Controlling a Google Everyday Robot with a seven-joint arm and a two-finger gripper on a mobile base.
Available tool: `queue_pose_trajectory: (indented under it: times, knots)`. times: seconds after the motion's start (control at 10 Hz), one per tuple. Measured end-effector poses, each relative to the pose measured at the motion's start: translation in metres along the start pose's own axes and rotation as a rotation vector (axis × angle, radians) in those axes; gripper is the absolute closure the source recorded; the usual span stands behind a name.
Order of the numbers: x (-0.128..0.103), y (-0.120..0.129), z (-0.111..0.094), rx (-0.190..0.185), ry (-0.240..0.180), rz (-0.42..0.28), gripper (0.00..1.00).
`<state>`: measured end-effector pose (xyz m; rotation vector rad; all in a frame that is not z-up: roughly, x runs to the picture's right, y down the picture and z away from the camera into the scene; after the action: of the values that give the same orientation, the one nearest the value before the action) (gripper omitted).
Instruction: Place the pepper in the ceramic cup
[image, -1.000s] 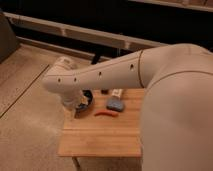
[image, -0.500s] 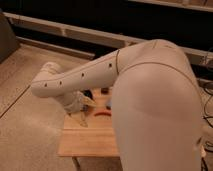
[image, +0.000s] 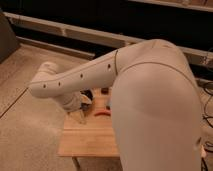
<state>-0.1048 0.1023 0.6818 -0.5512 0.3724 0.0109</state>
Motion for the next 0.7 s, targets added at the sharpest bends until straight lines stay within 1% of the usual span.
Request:
queue_pose_trajectory:
  times: [0.1,0.2,0.4,0.5,0.6,0.7]
  knots:
    - [-0.013,-0.011,-0.006,0.032,-0.091,-0.073,0.35]
    - [-0.022,-0.025,-0.015,0.071,-0.199,-0.143,0.35]
    - [-0.024,-0.037,-0.026,0.113,-0.329,-0.205,0.35]
    - [-0.019,-0.039,-0.028,0.118,-0.373,-0.208,0.35]
    - [-0.004,-0.038,-0.024,0.105,-0.397,-0.19,0.35]
    - [0.014,-0.033,-0.013,0.075,-0.391,-0.161,0.35]
